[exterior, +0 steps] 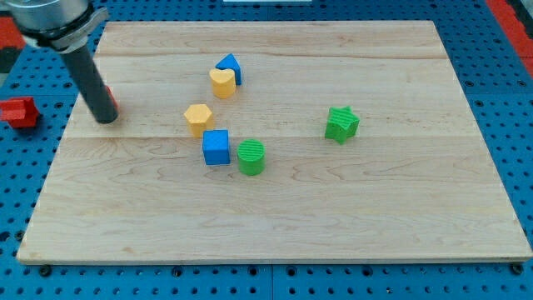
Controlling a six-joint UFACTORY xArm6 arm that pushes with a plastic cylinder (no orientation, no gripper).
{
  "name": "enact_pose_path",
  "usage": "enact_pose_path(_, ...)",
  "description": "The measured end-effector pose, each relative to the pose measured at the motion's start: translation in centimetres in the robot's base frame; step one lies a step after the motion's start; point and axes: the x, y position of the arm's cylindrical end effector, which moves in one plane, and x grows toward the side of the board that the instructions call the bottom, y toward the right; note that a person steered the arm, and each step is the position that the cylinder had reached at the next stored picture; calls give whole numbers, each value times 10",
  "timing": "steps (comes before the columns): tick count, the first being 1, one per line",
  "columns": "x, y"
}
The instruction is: Slide your arm diagonally to the red circle
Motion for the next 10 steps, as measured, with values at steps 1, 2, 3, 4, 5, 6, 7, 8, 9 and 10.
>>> enact_pose_path(1,-57,79)
enact_pose_path(2,-92,80)
enact_pose_path(3,-110,43)
enact_pose_path(4,-133,18)
enact_pose_path(5,-165,40)
enact_pose_path(6,-169,86)
enact_pose_path(7,-169,106)
enact_pose_path(8,-169,112)
enact_pose_path(9,-173,115)
enact_pose_path(10,-174,111)
